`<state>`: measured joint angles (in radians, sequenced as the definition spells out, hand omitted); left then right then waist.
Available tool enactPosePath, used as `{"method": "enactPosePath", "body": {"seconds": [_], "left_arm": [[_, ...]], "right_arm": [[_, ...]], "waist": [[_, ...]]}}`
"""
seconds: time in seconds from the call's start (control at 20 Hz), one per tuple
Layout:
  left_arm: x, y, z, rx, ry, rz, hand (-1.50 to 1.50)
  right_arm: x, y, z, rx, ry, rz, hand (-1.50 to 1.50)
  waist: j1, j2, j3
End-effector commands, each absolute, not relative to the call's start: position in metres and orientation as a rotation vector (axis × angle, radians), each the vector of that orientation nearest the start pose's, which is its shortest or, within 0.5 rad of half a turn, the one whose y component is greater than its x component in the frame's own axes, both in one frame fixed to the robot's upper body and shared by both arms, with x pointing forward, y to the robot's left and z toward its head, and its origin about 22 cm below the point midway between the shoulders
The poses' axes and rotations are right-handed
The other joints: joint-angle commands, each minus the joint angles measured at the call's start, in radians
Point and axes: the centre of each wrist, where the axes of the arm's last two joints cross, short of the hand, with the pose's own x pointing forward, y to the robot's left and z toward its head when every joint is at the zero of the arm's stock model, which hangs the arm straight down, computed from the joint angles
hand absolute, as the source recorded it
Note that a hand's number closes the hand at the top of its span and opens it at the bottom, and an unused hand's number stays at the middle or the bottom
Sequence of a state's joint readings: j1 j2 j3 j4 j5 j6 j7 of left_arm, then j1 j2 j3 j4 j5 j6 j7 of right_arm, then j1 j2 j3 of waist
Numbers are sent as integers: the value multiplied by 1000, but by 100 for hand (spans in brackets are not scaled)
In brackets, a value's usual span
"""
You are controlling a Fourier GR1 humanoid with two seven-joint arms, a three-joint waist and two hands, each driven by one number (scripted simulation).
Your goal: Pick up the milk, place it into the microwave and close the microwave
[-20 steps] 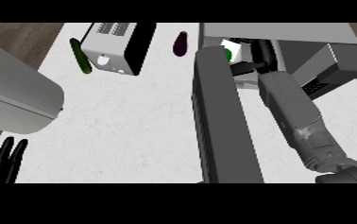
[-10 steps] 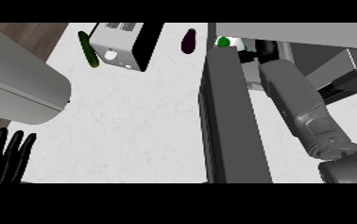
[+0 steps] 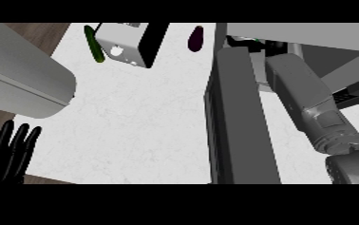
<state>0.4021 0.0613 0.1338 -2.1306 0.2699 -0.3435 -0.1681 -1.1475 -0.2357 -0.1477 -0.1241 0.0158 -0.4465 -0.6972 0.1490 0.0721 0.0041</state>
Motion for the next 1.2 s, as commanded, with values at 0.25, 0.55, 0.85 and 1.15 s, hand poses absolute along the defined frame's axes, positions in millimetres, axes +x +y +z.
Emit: {"method": "enactPosePath", "body": {"seconds": [0.25, 0.55, 0.85, 1.15], "left_arm": [[145, 285, 73, -134, -1975, -93, -150], [151, 280, 74, -138, -1972, -121, -150], [158, 271, 78, -168, -1981, -136, -150], [160, 268, 75, -158, -1977, -158, -150]], "right_arm": [[457, -219, 73, -865, -1936, 284, -150], [454, -200, 63, -805, -1854, 270, -150], [454, -192, 63, -582, -1873, 264, -150], [453, -192, 59, -560, -1842, 225, -150]], "waist": [[38, 19, -1], [50, 20, 2], [37, 17, 5], [38, 16, 3]]}}
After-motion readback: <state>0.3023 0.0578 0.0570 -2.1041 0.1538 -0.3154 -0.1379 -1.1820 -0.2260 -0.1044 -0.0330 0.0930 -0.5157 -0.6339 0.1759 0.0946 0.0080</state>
